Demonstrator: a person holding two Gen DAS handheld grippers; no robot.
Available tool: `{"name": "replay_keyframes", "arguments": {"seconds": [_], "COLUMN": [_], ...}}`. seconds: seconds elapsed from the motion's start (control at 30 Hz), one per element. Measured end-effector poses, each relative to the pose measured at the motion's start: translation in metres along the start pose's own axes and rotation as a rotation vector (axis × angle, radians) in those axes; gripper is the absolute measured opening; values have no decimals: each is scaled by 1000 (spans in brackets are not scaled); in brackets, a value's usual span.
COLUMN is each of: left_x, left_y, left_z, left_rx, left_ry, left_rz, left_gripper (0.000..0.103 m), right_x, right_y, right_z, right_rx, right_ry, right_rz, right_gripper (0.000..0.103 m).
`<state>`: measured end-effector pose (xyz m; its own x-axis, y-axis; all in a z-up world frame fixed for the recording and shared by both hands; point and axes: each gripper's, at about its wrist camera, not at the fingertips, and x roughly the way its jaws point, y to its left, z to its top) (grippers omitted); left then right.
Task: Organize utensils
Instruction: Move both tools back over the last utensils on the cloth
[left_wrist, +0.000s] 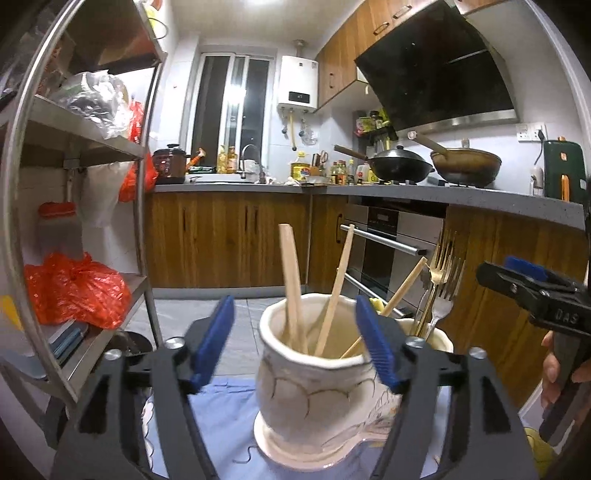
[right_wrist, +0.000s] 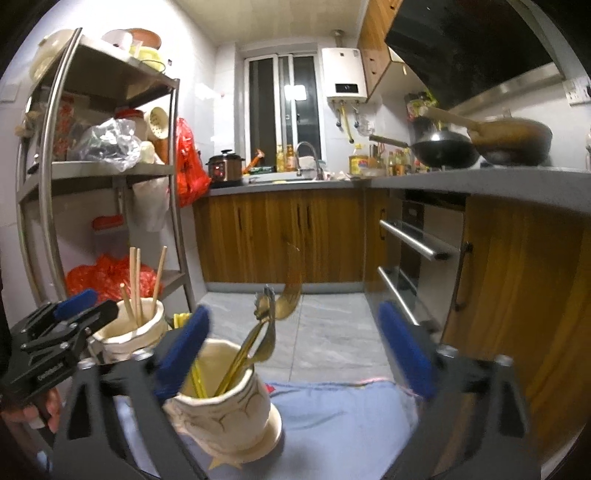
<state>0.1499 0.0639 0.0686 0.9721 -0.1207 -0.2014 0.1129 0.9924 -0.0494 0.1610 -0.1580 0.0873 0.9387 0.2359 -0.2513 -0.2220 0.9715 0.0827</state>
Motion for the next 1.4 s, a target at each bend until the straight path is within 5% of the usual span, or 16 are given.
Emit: {"name": "replay_keyframes", "arguments": {"seconds": [0.1, 0.43, 0.87, 1.23, 1.4], "left_x": [-13, -54, -79, -88, -86], "left_y": [1, -20, -58, -52, -51], "left_z": [0, -15, -52, -74, -76], "left_rx": [-1, 70, 147, 70, 64], "left_ry": [3, 70, 228, 338, 349], "left_rz": [11, 30, -9, -35, -34], "left_gripper": [97, 97, 97, 97, 97], "right_x": [-7, -31, -47, -46, -43], "right_y": [-2, -14, -3, 4, 9], "right_z": [-4, -29, -87, -123, -126], "right_rx": [0, 38, -25, -29, -39], "right_ry": [14, 113, 350, 525, 562], "right_rz": [-29, -41, -27, -3, 1], "right_gripper": [98, 98, 98, 98, 86]}}
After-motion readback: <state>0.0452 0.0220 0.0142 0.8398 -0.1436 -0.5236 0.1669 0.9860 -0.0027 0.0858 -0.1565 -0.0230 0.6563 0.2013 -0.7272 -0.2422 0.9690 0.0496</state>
